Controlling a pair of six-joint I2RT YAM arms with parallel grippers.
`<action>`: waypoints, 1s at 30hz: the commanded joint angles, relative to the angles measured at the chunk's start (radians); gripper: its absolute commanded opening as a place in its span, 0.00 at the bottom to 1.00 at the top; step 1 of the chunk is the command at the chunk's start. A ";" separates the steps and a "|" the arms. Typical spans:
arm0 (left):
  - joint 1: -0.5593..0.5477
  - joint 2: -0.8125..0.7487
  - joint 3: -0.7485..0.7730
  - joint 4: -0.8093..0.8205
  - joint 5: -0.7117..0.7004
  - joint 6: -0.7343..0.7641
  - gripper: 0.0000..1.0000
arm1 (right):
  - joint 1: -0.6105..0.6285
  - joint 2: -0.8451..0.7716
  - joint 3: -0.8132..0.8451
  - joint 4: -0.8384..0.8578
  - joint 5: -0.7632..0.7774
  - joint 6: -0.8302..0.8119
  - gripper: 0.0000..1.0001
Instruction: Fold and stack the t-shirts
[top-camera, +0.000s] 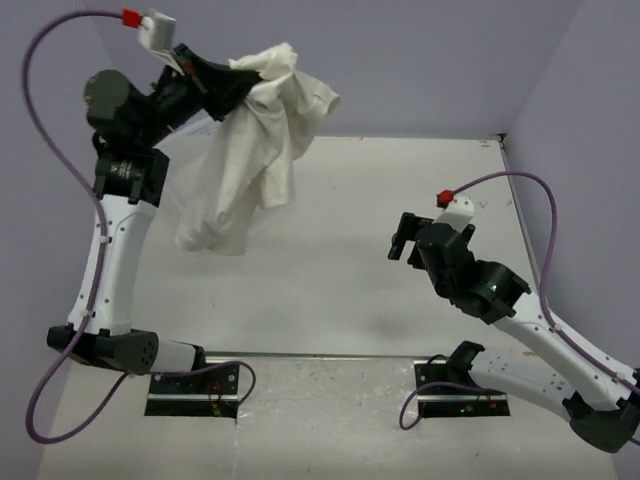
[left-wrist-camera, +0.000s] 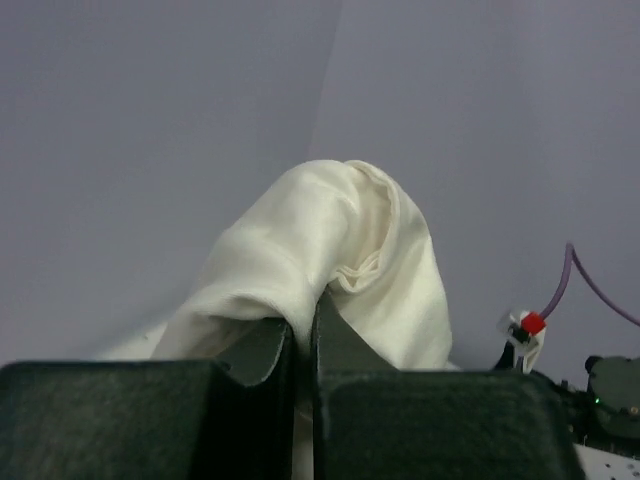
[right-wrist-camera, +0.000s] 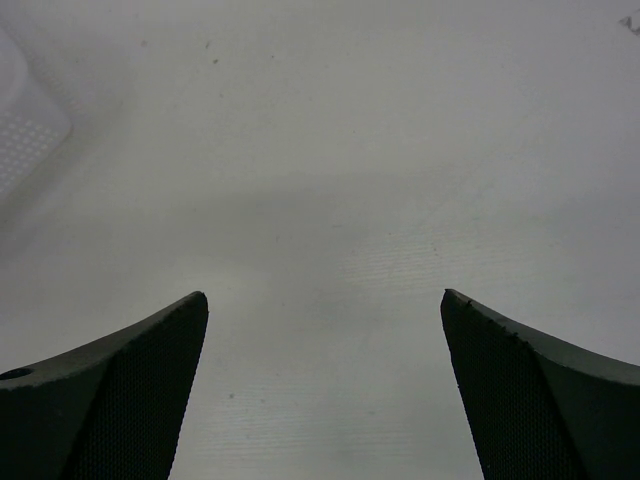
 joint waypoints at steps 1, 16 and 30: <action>-0.130 0.032 -0.132 0.095 0.050 -0.050 0.00 | 0.006 -0.022 0.078 -0.066 0.134 0.026 0.99; -0.505 0.325 -0.193 0.019 -0.103 0.039 0.05 | 0.006 -0.050 0.147 -0.201 0.205 0.094 0.99; -0.336 0.455 -0.097 -0.379 -0.730 0.254 0.10 | 0.007 -0.045 0.056 -0.111 0.131 0.045 0.99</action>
